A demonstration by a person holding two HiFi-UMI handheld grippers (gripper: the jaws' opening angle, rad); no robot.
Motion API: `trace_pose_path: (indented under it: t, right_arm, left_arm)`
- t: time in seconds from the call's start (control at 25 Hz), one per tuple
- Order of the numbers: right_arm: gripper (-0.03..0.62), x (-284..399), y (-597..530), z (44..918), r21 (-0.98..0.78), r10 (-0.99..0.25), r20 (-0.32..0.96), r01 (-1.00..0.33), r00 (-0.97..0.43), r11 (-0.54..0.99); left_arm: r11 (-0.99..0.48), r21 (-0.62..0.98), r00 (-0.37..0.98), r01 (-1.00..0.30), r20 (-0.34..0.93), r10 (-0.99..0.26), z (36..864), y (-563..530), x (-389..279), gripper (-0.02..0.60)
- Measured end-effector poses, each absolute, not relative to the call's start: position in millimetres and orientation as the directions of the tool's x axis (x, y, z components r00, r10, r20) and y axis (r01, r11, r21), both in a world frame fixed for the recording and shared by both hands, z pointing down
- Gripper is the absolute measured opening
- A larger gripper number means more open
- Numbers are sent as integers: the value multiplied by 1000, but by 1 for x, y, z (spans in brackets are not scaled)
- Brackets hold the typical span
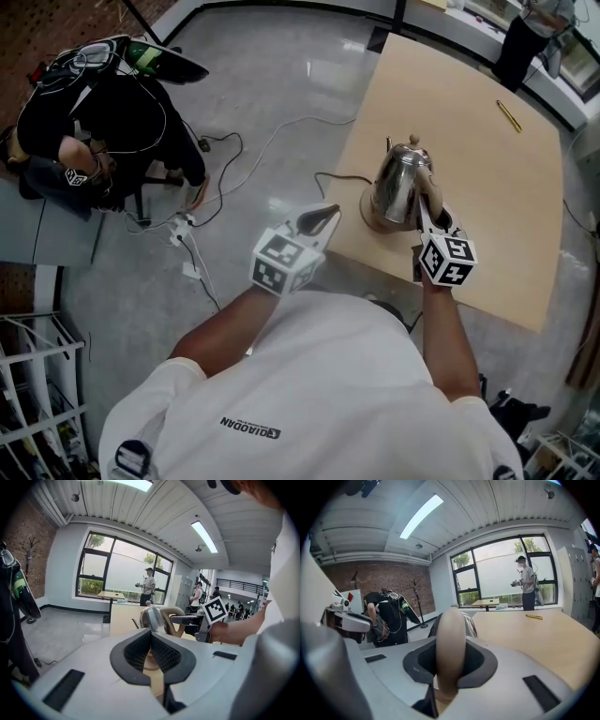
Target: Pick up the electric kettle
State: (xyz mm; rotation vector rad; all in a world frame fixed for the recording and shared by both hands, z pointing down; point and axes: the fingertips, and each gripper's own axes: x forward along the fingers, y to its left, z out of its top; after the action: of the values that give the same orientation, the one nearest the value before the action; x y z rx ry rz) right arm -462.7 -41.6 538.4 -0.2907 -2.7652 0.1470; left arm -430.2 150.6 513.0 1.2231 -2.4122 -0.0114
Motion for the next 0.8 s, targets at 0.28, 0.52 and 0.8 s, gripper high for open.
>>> trace_pose_path:
  t: [0.28, 0.52, 0.8]
  right_arm:
    - [78, -438, -44, 519, -136, 336, 345, 308, -876, 942]
    - [71, -411, -53, 493, -107, 419, 336, 408, -844, 907]
    - [70, -391, -50, 479, -150, 477, 305, 453, -824, 879]
  left_arm:
    - [671, 207, -577, -712, 371, -727, 516, 139, -407, -5]
    - [716, 231, -626, -659, 358, -693, 513, 126, -377, -5]
    - [752, 247, -646, -611, 393, -654, 514, 131, -352, -5]
